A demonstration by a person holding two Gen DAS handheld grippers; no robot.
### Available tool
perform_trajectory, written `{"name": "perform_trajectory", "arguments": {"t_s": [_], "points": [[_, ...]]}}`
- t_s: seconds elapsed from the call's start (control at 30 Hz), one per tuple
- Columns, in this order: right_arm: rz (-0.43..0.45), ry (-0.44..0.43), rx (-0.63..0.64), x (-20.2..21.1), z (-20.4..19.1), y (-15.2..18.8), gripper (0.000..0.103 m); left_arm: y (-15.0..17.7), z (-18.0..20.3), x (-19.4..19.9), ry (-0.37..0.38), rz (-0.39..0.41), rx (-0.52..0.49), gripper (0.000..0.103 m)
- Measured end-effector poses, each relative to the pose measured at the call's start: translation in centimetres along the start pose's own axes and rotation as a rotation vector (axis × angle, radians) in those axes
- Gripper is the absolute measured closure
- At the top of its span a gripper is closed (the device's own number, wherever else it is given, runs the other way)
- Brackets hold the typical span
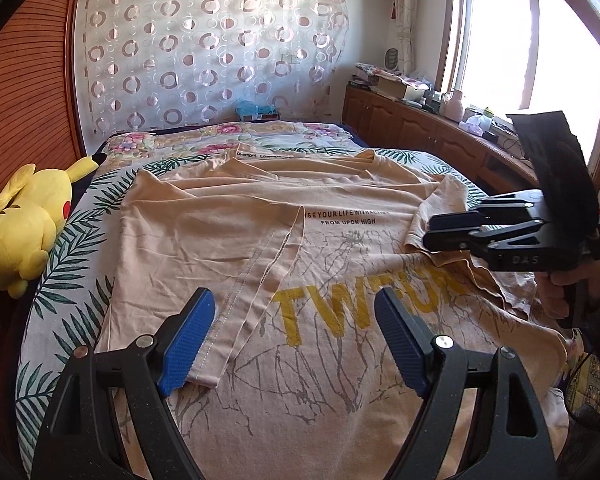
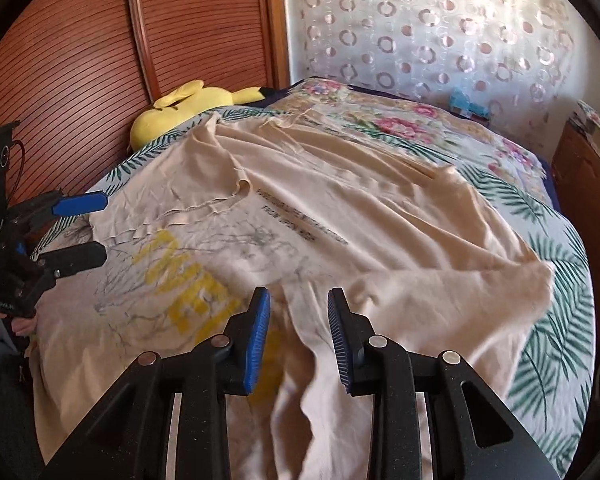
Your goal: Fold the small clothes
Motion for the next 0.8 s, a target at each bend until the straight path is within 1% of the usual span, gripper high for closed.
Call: {"name": "perform_trajectory", "arguments": {"t_s": [0.07, 0.1, 0.13, 0.17, 0.23, 0.3, 0.47, 0.57, 0.7, 0.77, 0.8], "points": [[-0.028, -0.002, 0.01, -1.4, 0.2, -0.5, 0.072, 0.0, 0.0, 0.0, -0.001, 0.0, 0.002, 0.02], [-0.043, 0.007, 0.015, -2.0, 0.3, -0.6, 0.075, 0.1, -0.2, 0.1, -0.001, 0.0, 0.003, 0.02], [-0.057, 0.019, 0.017, -2.6, 0.4, -0.7, 0.083, 0.1, -0.2, 0.1, -0.001, 0.001, 0.005, 0.02], [-0.066, 0.025, 0.019, -3.1, 0.5, -0.8, 0.086, 0.1, -0.3, 0.1, -0.002, 0.002, 0.006, 0.02], [-0.068, 0.025, 0.026, -3.6, 0.5, -1.0, 0.096, 0.2, -0.5, 0.2, -0.001, 0.002, 0.011, 0.02], [-0.055, 0.017, 0.026, -3.5, 0.4, -1.4, 0.1, 0.3, -0.6, 0.2, -0.001, 0.0, 0.015, 0.02], [0.041, 0.017, 0.0, -2.0, 0.6, -2.8, 0.102, 0.3, -0.5, 0.0, 0.001, -0.003, 0.013, 0.02], [0.072, 0.016, -0.017, -1.7, 0.8, -3.6, 0.101, 0.2, -0.5, 0.0, 0.0, -0.003, 0.014, 0.02], [0.07, 0.006, -0.031, -1.6, 1.1, -3.7, 0.101, 0.2, -0.5, 0.1, 0.0, -0.002, 0.017, 0.02], [0.066, 0.006, -0.038, -1.4, 1.4, -3.5, 0.098, 0.2, -0.6, 0.0, -0.001, -0.002, 0.018, 0.02], [0.065, 0.014, -0.039, -1.3, 1.6, -3.3, 0.093, 0.2, -0.7, 0.0, -0.002, -0.003, 0.019, 0.02]]}}
Point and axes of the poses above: each gripper's, at about its wrist camera, not at the fingertips, and x roughly against the way its jaws point, z to its right, y to its underside, the point moved 3 cm from there along -x, roughly the way its jaws point, and after that the axes turned 2 degrees about x, right-handed, at the moved point
